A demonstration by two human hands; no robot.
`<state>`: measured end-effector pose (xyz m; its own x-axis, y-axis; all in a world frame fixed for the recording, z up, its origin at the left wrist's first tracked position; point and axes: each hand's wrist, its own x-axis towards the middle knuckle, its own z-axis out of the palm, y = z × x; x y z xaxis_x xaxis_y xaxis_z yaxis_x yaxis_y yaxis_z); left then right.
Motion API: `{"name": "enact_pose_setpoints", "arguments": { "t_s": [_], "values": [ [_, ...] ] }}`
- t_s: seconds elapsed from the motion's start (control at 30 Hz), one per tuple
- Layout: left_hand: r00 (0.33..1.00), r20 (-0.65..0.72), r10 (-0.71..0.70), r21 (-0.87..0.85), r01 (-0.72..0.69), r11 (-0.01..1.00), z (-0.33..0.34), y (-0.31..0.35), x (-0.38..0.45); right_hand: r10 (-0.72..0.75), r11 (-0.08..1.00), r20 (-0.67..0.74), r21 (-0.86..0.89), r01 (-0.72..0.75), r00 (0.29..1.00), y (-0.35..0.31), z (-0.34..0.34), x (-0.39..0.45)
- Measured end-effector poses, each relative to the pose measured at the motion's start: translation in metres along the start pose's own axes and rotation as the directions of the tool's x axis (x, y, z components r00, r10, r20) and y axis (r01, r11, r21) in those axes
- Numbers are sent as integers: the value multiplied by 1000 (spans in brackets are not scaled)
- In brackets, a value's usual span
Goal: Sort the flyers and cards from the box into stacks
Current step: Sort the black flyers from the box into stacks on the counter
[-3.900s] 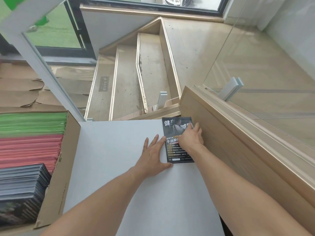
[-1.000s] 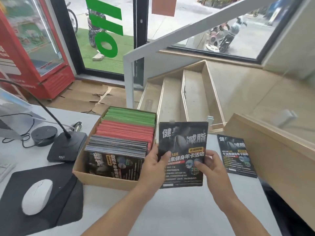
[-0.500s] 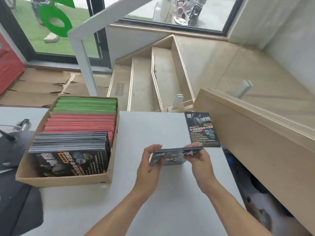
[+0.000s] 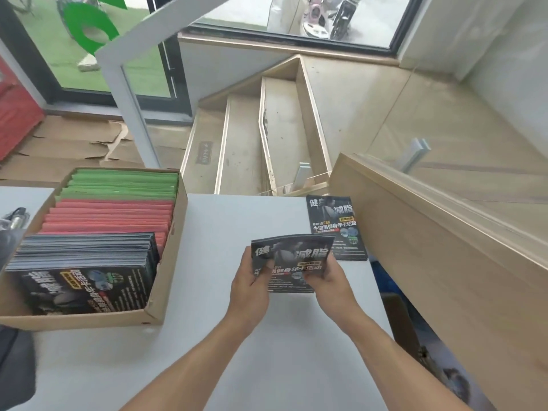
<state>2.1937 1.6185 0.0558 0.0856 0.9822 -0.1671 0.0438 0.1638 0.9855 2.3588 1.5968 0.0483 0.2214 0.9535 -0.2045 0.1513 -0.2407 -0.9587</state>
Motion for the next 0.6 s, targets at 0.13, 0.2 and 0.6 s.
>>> {"name": "enact_pose_setpoints", "arguments": {
  "t_s": [0.13, 0.2, 0.6],
  "values": [
    [994, -39, -98, -51, 96, 994, 35, 19, 30, 61, 998, -124, 35, -57, 990, 0, -23, 21],
    [975, -113, -193, -58, 188, 980, 54, 30, 62, 72, 997, -183, 51, -64, 980, -11, -36, 42],
    [935, 219, -280, 401, 175, 899, 132, -8, 152, 102, 843, -444, -437, -315, 890, 1, -79, 153]
  ]
}}
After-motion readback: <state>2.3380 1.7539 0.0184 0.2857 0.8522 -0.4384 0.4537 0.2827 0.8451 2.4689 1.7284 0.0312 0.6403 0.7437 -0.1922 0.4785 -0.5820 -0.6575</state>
